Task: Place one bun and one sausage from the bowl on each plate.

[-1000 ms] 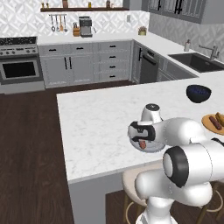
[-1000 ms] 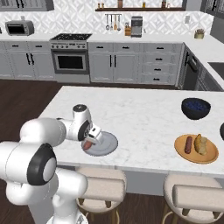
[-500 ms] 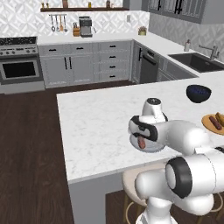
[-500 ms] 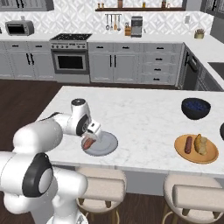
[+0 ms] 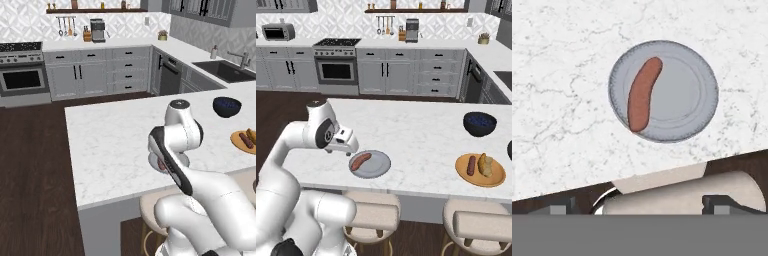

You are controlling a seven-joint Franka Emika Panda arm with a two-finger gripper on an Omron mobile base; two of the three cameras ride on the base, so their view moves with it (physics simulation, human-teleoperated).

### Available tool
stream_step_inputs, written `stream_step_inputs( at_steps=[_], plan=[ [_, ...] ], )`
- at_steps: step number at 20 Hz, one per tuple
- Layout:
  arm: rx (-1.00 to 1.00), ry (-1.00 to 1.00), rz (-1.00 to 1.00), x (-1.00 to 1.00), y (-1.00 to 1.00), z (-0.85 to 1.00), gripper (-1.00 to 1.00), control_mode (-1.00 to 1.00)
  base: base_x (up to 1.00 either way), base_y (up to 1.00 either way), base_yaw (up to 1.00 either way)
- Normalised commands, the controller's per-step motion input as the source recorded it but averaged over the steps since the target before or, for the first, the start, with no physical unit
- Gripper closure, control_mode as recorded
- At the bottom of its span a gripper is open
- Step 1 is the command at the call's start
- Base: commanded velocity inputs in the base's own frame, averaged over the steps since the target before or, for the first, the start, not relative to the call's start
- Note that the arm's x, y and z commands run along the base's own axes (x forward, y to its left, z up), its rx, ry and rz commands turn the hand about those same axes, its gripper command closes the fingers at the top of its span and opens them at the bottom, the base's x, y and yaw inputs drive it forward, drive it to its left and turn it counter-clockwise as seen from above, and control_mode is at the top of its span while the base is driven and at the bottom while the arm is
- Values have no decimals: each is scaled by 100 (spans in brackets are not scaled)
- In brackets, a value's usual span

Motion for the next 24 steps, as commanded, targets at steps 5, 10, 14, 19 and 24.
stream_step_inputs(
  at_steps=[5,10,14,19,24],
  plan=[
    [0,-21,2,-100,0,45,-100,-100,0,0,0],
    [6,-10,1,-57,-8,1,-100,-100,0,0,0],
    [0,0,0,0,0,0,-100,-100,0,0,0],
    [0,0,0,0,0,0,-100,-100,0,0,0],
    [0,0,0,-4,0,0,-100,100,-48,-24,-3]
  ],
)
